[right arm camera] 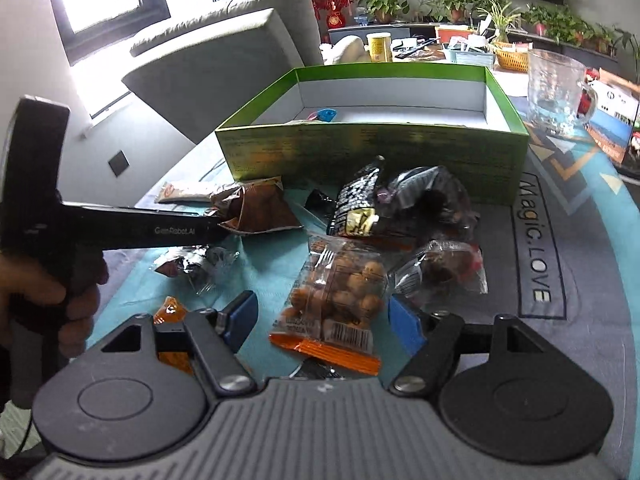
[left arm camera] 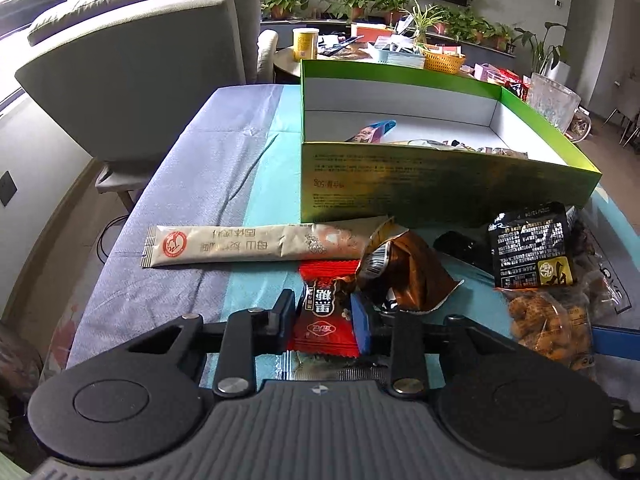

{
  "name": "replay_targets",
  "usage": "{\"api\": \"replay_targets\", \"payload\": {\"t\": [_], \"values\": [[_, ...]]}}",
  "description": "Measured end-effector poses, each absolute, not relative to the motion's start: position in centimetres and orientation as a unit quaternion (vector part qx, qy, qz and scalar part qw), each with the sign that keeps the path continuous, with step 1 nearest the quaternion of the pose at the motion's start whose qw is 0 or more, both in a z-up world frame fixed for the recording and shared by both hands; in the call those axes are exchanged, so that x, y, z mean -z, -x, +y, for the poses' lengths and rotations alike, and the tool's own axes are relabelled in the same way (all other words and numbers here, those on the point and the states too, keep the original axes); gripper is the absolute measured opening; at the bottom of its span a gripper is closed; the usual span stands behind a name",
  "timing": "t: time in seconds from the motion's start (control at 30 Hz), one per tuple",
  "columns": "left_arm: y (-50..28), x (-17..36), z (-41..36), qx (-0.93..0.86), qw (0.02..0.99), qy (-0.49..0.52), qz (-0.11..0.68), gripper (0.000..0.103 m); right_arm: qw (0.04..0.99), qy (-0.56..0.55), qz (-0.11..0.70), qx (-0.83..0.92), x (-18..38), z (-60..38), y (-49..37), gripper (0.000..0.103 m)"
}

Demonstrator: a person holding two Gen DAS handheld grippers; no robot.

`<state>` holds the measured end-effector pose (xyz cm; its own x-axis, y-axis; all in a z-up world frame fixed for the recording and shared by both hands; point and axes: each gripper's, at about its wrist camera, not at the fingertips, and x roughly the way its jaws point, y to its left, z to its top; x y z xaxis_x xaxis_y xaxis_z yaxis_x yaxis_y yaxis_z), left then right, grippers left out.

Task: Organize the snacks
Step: 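Grasp the red packet with the left tool while the right tool grasps a clear bag of round snacks, then lift both held snacks and carry them over the green box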

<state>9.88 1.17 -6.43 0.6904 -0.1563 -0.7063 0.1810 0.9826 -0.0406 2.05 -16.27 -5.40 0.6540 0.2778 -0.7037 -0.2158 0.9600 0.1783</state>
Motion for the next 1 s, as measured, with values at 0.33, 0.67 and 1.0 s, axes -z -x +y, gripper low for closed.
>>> {"api": "replay_targets", "payload": {"t": [0.33,0.67,1.0], "values": [[-8.8,5.3,2.0,0.098,0.926,-0.003,0.364,0.027,0.904,0.000,0.413,-0.108,6.5,-14.9,-3.5,0.025],[-7.7,2.4,2.4,0.096,0.940,-0.004,0.327,0.027,0.915,-0.021,0.382,-0.129,4.4,-16.7,-2.3,0.025],[-7.4,1.0,1.8,0.104,0.945,-0.010,0.311,0.027,0.918,-0.074,0.363,-0.141,2.4,-17.9,-2.7,0.025]]}}
